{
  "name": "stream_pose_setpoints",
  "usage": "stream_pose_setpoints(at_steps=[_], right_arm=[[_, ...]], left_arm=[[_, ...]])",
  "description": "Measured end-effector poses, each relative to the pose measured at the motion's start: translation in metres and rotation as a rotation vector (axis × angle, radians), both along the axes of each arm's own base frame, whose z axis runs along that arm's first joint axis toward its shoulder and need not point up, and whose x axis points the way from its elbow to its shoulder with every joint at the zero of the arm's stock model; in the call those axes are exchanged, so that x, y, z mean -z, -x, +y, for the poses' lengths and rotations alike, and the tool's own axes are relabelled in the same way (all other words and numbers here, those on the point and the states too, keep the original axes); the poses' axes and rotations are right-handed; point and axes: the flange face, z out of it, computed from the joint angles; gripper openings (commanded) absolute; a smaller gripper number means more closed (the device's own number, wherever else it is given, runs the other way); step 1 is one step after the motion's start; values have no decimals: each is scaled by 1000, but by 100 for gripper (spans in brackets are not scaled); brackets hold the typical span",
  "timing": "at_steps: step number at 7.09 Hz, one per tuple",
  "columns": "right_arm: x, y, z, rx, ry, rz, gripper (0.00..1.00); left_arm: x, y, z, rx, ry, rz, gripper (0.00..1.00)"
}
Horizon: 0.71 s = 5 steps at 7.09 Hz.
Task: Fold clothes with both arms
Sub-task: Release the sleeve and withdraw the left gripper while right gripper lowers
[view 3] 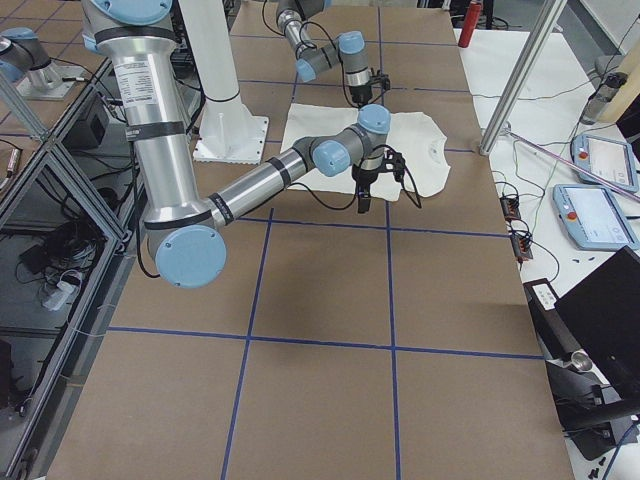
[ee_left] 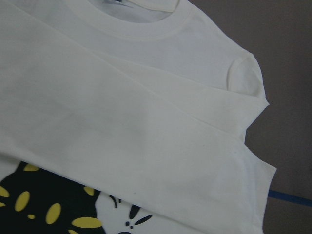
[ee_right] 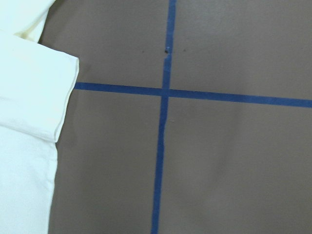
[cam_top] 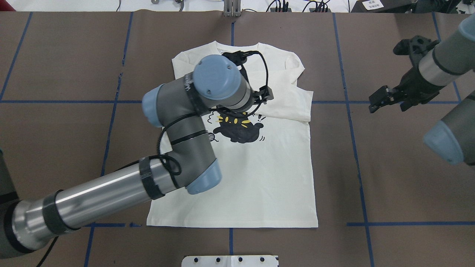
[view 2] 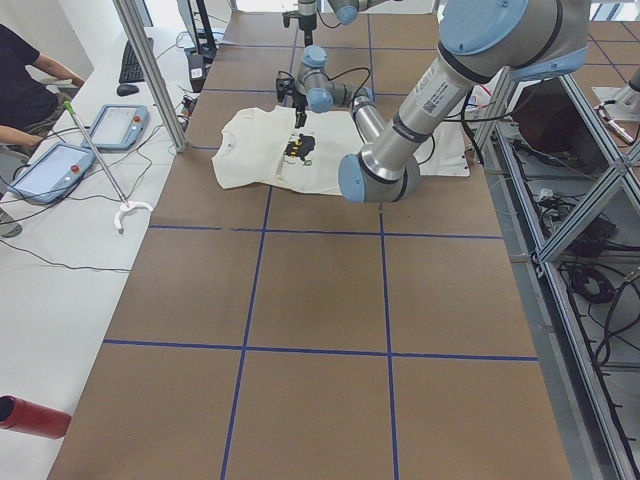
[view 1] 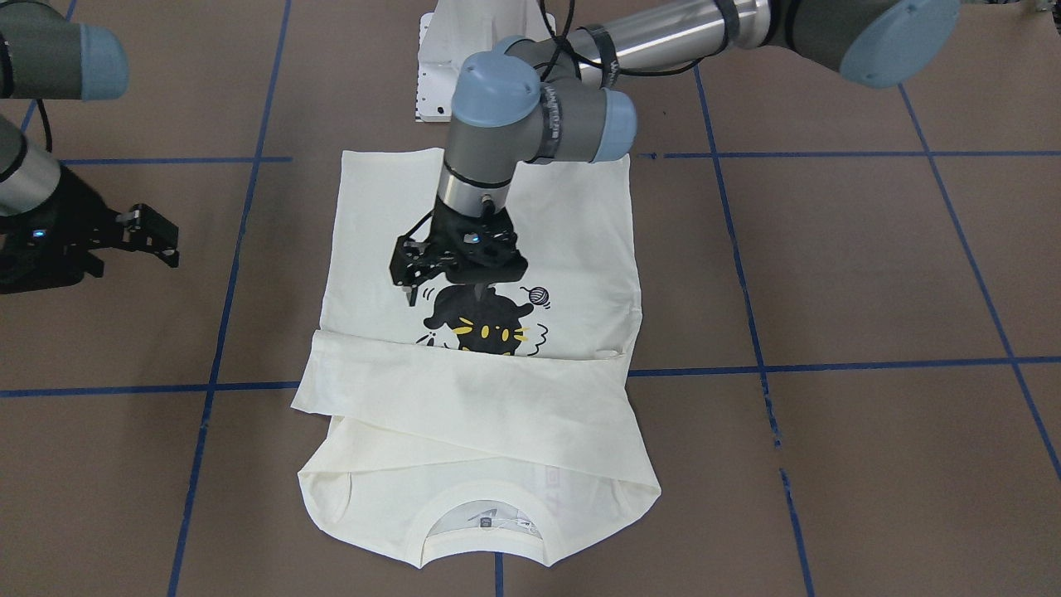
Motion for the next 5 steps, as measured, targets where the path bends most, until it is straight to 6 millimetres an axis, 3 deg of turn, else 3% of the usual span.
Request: stream_pose_setpoints(at_steps=[2,3,4,5], right_arm=[[29,96,71,-103,37,-60,100],[43,137,116,-132,59,-76,100],[53,171,162,-153,75,-82,100],[56,194,200,-161,87,-79,100]], left_arm=[[-73,119,58,-77,-90,-57,100],[-94,162,82,-93,-111,-74,100],[-104,187,97,-99,-120,-81,100],[-105,198,104,-100,-124,-78,100]])
